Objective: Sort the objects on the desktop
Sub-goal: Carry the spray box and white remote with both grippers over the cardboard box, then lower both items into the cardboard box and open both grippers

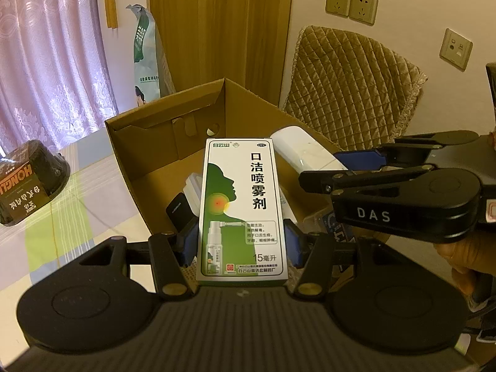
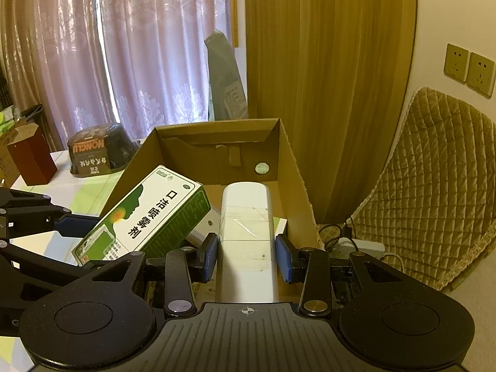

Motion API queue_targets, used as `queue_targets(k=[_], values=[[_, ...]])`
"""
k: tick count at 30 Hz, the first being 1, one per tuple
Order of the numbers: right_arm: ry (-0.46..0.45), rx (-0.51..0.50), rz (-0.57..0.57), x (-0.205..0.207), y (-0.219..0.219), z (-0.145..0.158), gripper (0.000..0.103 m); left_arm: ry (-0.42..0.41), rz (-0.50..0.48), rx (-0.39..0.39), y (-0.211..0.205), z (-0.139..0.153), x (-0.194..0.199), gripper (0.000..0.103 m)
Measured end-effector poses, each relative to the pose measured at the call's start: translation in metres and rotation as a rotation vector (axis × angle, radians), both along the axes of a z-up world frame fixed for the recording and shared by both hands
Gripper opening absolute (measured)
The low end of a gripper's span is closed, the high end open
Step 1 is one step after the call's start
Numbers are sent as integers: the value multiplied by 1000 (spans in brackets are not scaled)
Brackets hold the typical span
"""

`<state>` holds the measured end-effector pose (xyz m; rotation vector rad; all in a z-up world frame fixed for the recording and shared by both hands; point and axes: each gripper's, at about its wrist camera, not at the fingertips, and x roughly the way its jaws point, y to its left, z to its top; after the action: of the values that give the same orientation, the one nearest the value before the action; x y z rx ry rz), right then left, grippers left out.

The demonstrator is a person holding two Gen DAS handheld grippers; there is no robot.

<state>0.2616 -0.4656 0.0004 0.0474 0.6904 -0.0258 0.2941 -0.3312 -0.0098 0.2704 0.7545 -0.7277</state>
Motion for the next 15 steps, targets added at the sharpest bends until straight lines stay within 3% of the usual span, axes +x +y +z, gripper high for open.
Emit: queue_targets(k=[15], values=[[-2, 1, 3, 1, 0, -1, 39, -11, 11, 1, 1, -1, 2, 50]])
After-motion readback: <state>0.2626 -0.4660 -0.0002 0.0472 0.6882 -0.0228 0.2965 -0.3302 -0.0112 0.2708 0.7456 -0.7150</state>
